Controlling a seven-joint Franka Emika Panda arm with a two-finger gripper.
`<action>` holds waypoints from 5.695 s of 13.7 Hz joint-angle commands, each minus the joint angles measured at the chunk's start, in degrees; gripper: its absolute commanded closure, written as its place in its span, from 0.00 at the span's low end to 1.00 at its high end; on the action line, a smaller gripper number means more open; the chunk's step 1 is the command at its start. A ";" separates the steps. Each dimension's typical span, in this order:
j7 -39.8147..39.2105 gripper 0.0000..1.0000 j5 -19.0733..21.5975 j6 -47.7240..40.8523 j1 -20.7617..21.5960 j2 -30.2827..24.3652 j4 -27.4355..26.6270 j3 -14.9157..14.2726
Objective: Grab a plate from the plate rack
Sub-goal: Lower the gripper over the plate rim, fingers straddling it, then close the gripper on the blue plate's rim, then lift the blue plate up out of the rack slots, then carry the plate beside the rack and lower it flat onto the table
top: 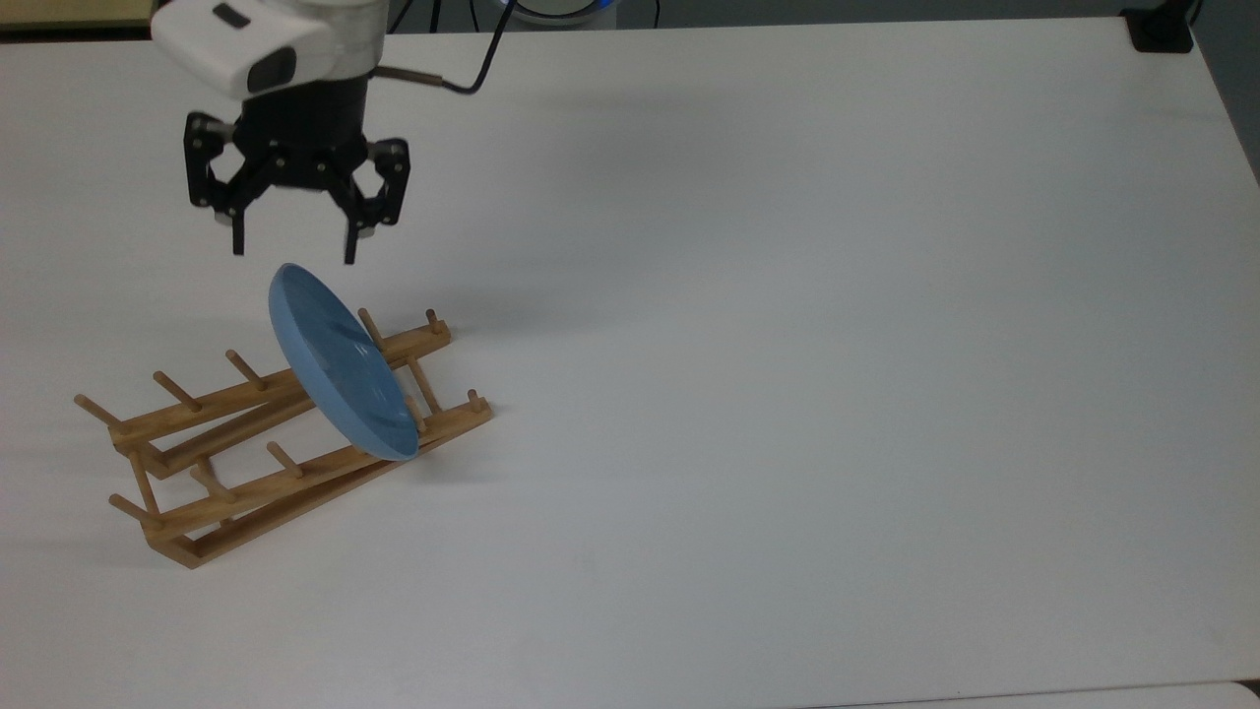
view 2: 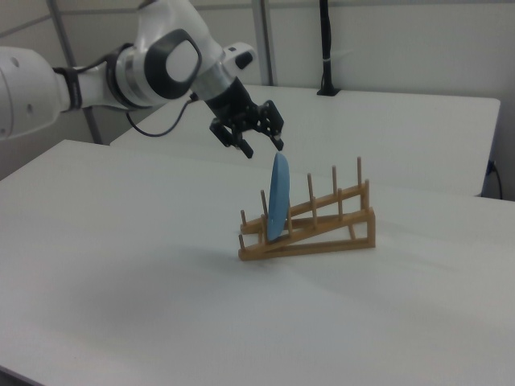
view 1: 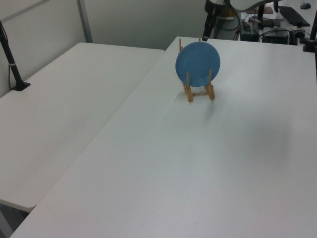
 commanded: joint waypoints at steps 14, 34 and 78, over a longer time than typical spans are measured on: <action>-7.04 0.79 -3.01 6.34 -1.90 3.64 -0.01 -0.15; -6.52 0.93 -5.82 8.80 -2.07 3.91 -0.01 0.46; -24.10 0.94 17.38 -12.64 -17.03 7.60 -12.14 -4.11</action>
